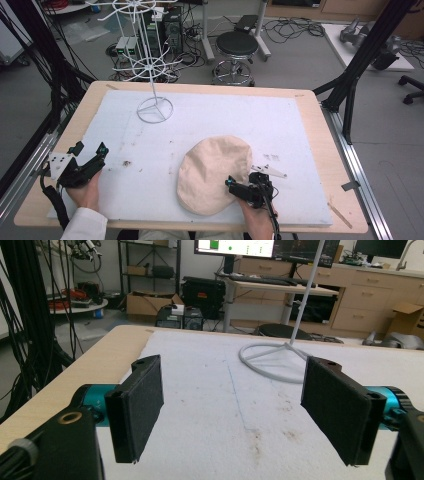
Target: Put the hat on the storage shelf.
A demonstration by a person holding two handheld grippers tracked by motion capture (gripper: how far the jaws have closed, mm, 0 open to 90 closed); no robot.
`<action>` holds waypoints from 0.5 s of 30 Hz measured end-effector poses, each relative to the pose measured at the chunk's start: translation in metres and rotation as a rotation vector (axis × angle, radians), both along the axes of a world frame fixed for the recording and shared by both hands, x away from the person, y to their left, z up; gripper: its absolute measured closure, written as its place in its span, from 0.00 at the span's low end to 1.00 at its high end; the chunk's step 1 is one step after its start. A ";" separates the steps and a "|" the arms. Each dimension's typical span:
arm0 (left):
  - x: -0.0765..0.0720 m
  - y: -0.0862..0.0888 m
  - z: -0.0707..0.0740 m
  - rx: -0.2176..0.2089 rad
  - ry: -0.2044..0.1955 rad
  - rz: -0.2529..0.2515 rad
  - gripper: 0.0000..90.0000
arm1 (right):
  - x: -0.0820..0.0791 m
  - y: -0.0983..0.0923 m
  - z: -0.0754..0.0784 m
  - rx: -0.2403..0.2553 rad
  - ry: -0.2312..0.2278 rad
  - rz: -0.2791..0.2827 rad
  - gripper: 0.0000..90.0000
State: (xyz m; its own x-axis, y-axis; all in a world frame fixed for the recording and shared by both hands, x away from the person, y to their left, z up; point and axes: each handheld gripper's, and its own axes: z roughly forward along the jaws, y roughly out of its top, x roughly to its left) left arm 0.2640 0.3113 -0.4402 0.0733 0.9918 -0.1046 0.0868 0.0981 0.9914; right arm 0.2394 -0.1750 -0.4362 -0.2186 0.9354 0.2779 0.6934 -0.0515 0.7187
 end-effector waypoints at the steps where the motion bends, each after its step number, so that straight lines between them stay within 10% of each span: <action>1: 0.000 0.000 0.000 0.001 -0.001 0.000 0.28 | 0.001 0.002 0.000 0.002 0.001 0.003 0.23; 10: 0.000 0.000 0.000 0.001 -0.001 0.000 0.28 | 0.003 0.012 -0.001 -0.021 -0.037 0.027 0.46; 15: 0.000 0.000 0.000 0.003 -0.001 -0.004 0.28 | 0.002 0.016 -0.002 -0.065 -0.057 0.061 0.74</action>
